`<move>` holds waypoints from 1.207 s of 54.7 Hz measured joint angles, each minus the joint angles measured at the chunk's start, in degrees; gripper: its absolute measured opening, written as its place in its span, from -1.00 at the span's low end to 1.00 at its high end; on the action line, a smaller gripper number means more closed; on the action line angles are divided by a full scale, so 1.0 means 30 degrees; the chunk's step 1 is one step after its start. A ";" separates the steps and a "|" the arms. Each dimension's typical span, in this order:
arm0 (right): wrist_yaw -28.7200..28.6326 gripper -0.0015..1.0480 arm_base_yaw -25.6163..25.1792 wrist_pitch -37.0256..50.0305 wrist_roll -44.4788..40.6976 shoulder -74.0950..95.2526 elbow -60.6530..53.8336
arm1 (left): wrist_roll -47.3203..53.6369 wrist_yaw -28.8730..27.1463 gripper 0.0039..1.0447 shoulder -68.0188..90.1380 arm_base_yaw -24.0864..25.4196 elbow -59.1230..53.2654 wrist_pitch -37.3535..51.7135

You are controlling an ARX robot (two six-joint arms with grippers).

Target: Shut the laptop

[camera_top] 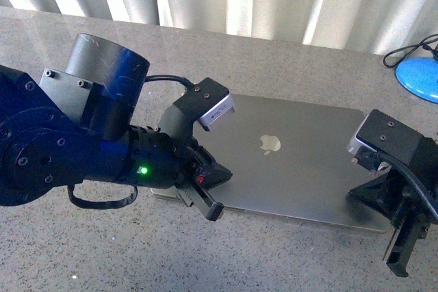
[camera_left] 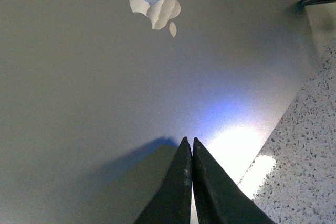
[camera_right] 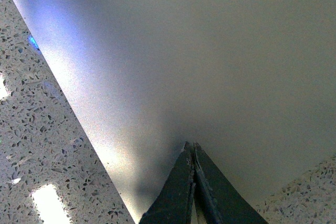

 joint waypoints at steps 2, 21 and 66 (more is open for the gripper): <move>0.0007 -0.98 0.0000 0.0000 -0.0007 0.0015 0.0022 | -0.0015 0.0044 -0.94 0.0087 0.0015 0.0029 0.0000; 0.0087 -0.98 -0.0007 -0.0007 -0.0270 0.0036 0.0029 | -0.0503 0.0270 -0.94 0.0656 0.0102 0.0117 0.0794; 0.1260 -0.98 -0.0554 0.3177 0.3402 -0.6907 -0.0597 | -0.6164 -0.8969 -0.74 -0.3002 0.2535 -0.1457 0.8954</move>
